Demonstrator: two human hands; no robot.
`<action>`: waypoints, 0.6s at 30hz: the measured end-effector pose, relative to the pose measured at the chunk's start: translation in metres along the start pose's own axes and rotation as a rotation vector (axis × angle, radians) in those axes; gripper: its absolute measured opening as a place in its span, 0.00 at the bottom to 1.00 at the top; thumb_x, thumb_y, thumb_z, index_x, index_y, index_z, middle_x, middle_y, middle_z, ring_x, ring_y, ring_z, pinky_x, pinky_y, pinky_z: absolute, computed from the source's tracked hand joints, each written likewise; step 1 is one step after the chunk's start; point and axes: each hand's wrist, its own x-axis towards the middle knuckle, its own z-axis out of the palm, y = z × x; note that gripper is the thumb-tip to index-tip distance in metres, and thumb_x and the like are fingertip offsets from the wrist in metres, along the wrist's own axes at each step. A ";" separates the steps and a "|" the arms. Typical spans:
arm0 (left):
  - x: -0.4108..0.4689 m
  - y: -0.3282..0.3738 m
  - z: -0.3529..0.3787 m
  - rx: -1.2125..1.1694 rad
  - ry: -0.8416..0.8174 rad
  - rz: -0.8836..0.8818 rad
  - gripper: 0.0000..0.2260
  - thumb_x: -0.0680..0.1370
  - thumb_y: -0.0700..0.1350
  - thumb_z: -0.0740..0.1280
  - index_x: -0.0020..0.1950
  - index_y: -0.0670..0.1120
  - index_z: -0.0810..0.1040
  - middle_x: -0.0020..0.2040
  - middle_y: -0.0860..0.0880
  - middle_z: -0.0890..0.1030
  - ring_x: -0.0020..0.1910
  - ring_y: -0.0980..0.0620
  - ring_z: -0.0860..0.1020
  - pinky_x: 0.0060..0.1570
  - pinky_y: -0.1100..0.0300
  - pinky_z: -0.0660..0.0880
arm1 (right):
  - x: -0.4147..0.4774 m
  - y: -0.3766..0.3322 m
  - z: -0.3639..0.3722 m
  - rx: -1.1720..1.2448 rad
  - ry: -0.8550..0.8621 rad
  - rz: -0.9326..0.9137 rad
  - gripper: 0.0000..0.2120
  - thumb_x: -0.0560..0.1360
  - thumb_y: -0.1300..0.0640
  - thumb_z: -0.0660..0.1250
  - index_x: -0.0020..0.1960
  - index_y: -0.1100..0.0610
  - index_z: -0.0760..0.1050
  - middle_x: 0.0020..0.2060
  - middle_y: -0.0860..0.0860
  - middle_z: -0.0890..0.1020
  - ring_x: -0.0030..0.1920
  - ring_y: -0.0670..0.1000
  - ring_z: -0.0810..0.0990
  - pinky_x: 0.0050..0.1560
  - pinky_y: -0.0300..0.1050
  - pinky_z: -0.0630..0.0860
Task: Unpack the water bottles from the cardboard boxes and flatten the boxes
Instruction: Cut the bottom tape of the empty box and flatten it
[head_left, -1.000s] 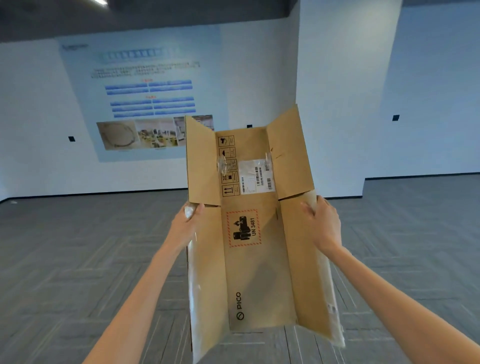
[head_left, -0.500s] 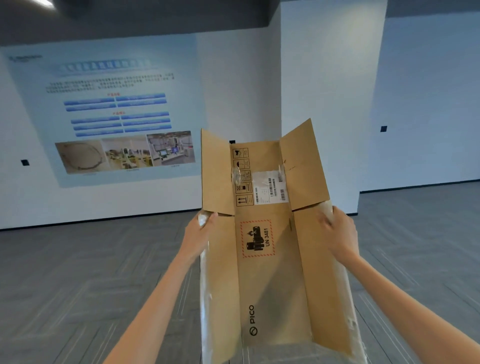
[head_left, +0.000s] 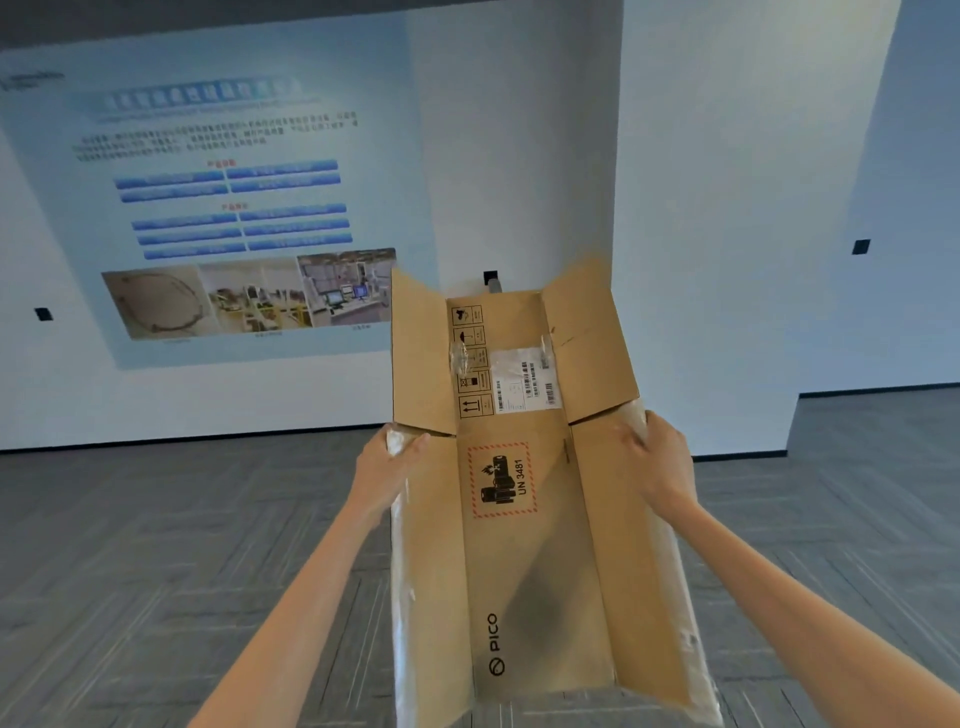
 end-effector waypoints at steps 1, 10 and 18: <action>0.029 -0.007 0.000 -0.013 0.005 -0.008 0.17 0.78 0.51 0.69 0.66 0.49 0.75 0.61 0.51 0.78 0.61 0.53 0.75 0.59 0.57 0.69 | 0.024 0.000 0.020 0.009 -0.005 0.014 0.10 0.81 0.53 0.61 0.43 0.55 0.65 0.35 0.47 0.73 0.32 0.46 0.70 0.30 0.40 0.62; 0.253 -0.069 0.012 0.012 -0.004 -0.095 0.06 0.78 0.42 0.70 0.53 0.46 0.77 0.50 0.49 0.81 0.51 0.48 0.79 0.50 0.54 0.76 | 0.207 0.020 0.173 0.129 -0.036 0.162 0.08 0.81 0.56 0.60 0.44 0.57 0.70 0.35 0.51 0.76 0.32 0.49 0.73 0.31 0.43 0.66; 0.442 -0.139 0.073 0.059 -0.070 -0.143 0.15 0.72 0.34 0.73 0.57 0.44 0.76 0.51 0.47 0.82 0.51 0.49 0.80 0.48 0.59 0.76 | 0.377 0.077 0.296 0.126 -0.086 0.205 0.09 0.81 0.57 0.60 0.42 0.56 0.71 0.36 0.51 0.77 0.35 0.49 0.74 0.33 0.44 0.69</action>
